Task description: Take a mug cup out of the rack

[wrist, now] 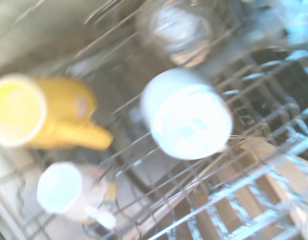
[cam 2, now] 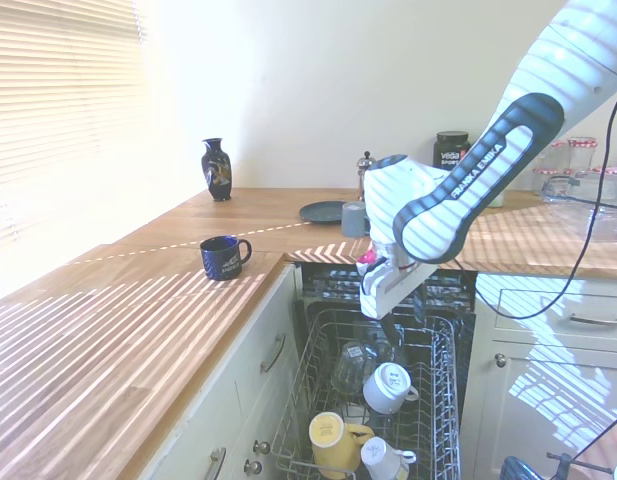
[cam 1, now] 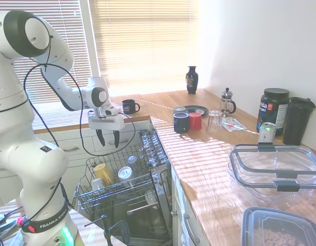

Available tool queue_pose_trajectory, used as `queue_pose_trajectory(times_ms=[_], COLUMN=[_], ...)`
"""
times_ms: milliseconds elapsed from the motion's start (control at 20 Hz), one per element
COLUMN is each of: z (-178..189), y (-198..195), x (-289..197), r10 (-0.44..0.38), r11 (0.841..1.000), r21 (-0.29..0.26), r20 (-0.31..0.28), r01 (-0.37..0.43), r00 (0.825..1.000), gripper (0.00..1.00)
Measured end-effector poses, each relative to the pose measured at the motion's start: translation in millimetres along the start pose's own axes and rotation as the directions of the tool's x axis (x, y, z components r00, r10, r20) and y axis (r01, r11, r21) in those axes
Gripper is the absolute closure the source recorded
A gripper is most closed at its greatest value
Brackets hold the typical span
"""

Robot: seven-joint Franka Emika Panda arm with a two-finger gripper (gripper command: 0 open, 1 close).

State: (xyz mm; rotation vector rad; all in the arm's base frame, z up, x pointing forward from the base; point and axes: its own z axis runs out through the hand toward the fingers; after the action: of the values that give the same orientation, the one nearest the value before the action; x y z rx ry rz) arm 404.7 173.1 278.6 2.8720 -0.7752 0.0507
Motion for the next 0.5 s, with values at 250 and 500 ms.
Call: queue_pose_trajectory(times_ms=[250,500], z=[46.2,74.5], y=[-52.1,-95.5], x=[-29.5,-40.3], r10=[-0.202,-0.326], r11=[0.977,0.942], r21=[-0.061,-0.067], r20=[0.017,0.047], r01=[0.203,0.328], r00=[0.979,0.944], gripper=[0.00,0.00])
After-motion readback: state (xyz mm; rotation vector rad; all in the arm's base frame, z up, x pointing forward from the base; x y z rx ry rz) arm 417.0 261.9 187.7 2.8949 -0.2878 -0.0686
